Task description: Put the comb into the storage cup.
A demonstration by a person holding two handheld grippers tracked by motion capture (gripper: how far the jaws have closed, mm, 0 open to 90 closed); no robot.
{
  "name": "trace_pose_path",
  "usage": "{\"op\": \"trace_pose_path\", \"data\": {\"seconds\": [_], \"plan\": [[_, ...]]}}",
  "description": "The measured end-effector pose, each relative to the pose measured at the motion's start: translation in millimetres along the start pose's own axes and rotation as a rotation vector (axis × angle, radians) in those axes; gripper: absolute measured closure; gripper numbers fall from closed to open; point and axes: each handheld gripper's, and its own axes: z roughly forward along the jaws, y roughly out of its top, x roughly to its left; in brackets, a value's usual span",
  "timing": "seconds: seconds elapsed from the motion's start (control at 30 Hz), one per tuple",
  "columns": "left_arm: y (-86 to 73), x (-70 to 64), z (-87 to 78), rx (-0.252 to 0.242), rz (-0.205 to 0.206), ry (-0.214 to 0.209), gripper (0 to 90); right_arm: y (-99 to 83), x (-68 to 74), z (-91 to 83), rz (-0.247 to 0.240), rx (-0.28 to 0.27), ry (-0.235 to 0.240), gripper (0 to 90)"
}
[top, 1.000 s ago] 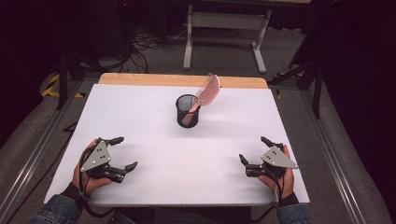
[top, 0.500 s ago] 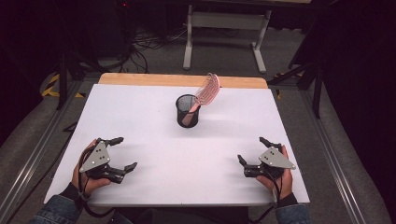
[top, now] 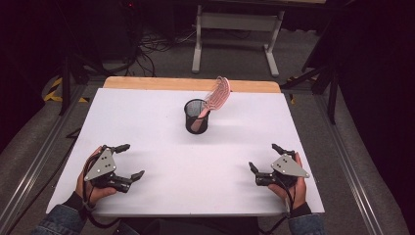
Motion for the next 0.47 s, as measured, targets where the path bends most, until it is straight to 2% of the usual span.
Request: {"op": "trace_pose_path", "data": {"seconds": [0.47], "plan": [[-0.1, 1.6, 1.1, 0.0, -0.01, 0.002, 5.2, -1.6, -1.1, 1.0, 0.011, 0.004, -0.002, 3.3]]}}
